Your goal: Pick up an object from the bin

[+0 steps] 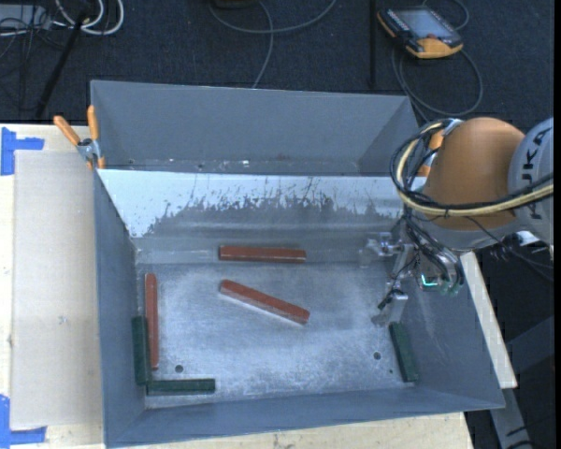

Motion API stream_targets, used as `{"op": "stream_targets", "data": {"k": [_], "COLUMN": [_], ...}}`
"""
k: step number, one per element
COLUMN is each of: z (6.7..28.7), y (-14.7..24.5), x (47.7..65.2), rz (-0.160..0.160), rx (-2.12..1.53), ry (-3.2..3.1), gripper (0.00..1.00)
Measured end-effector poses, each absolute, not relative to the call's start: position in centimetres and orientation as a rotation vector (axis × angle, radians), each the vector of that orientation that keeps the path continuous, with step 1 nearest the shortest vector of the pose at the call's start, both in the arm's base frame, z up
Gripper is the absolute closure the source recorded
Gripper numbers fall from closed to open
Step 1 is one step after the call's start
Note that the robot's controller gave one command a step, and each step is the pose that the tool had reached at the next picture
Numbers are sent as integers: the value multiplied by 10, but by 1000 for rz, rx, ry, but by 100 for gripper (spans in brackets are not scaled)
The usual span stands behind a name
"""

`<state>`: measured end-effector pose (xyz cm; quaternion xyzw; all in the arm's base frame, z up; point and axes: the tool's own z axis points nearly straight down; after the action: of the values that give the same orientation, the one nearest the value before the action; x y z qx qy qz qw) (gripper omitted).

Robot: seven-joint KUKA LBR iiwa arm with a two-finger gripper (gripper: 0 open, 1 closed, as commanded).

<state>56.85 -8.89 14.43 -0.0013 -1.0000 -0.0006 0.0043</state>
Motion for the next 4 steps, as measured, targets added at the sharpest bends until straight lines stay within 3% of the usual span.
{"op": "stream_targets", "data": {"k": [1,2,3,4], "z": [73,69,70,201], "y": [-32,42,37,11], "x": [569,610,610,597], "rz": [-6,-4,0,3], "rx": [-67,38,31,1209], "ry": [-3132,-3138,-3140,-2906], "gripper": [0,0,100,100]}}
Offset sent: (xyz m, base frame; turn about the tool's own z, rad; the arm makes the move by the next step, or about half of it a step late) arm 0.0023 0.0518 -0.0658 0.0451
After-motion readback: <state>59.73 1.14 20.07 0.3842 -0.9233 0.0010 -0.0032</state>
